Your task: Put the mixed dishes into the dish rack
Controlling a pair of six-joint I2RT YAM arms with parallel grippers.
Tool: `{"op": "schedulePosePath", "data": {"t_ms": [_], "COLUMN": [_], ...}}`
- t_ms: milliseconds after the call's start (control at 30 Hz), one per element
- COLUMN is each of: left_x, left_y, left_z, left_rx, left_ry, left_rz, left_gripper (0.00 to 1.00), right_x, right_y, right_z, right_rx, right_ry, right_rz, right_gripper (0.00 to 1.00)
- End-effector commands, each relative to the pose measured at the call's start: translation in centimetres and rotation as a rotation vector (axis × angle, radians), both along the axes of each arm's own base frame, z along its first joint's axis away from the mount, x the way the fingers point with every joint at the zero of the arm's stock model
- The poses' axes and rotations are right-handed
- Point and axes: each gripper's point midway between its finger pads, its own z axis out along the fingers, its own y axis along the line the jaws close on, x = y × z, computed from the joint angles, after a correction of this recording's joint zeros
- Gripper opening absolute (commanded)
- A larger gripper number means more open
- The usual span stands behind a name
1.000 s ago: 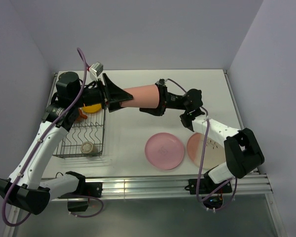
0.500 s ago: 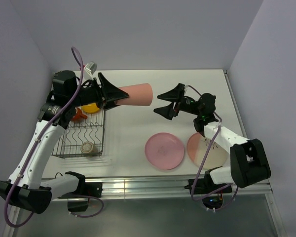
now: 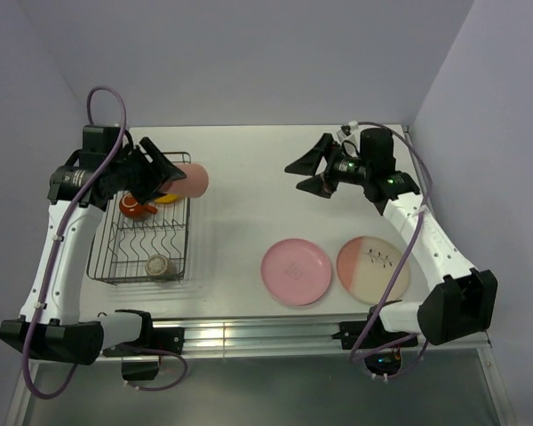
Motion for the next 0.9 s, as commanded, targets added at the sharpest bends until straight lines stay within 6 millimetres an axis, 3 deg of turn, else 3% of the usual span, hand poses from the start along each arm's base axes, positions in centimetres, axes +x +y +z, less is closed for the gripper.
{"op": "schedulePosePath", "data": {"t_ms": [0, 233, 400, 867], "left_x": [-0.4, 0.8, 2.2, 7.6], "left_y": [4.5, 6.9, 7.4, 8.1], "left_z": [-2.6, -5.2, -6.1, -9.4], "left_rx": [0.213, 0.335, 0.37, 0.48], "left_ry": [0.065, 0.139, 0.172, 0.259], "left_rz": [0.144, 0.237, 0.264, 0.235], "left_gripper": [0.0, 0.0, 0.0, 0.0], "right_x": [-2.1, -2.9, -3.7, -5.0], "right_y": [-3.1, -4.9, -6.1, -6.6], "right_z": [-5.2, -5.8, -6.6, -7.2], "right_rx": [-0.234, -0.377, -0.459, -0.52], "right_ry": [0.073, 0.035, 0.02, 0.014], "right_rz": [-0.013, -0.022, -0.034, -0.012], "right_gripper": [0.84, 0.83, 0.83, 0.83]}}
